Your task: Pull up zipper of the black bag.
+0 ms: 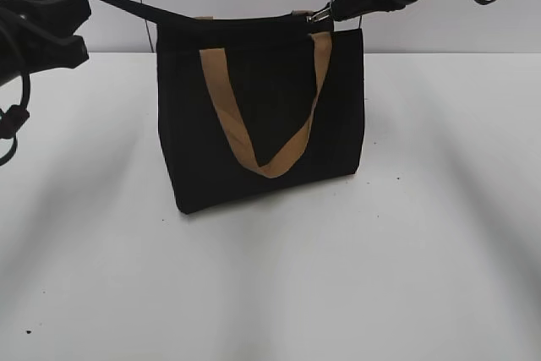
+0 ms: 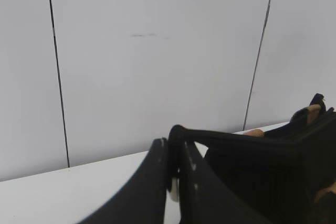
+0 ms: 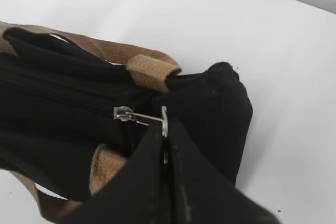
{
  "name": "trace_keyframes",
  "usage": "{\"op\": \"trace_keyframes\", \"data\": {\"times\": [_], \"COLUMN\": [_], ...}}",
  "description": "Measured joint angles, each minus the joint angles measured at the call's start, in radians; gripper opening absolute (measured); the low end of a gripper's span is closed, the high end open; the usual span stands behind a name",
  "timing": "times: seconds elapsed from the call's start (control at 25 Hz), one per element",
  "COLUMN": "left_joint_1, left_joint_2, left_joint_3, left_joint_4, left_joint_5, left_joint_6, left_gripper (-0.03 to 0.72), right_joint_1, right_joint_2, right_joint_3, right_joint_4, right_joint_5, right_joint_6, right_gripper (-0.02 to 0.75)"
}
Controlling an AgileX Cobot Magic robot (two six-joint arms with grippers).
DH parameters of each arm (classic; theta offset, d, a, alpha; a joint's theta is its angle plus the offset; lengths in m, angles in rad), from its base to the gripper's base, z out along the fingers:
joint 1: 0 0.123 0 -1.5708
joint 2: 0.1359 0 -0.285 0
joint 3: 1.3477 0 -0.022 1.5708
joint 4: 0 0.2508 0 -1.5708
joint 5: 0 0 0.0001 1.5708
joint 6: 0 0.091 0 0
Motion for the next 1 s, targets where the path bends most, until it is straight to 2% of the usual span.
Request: {"op": "trace_keyframes", "data": {"times": [0.4, 0.68, 0.88, 1.0], "left_joint_1": [0.000, 0.002, 0.002, 0.002], "left_joint_2": [0.000, 0.000, 0.000, 0.000], "left_joint_3": [0.000, 0.000, 0.000, 0.000], "left_joint_4": [0.001, -0.016, -0.017, -0.017], "left_joint_5": [-0.001, -0.007, -0.007, 0.012], "left_joint_6": [0.000, -0.001, -0.001, -0.001], "left_gripper": [0.032, 0.032, 0.032, 0.046], "right_joint_1": [0.001, -0.006, -0.006, -0.006], "right_joint_2": [-0.009, -0.016, -0.042, -0.062], "right_joint_3": [0.000, -0.006, -0.009, -0.008], "right_joint_4": [0.012, 0.014, 0.014, 0.014], "right_joint_5": [0.001, 0.012, 0.028, 0.042], "right_joint_6": [0.003, 0.004, 0.004, 0.004], "right_gripper": [0.003, 0.167, 0.320, 0.372]}}
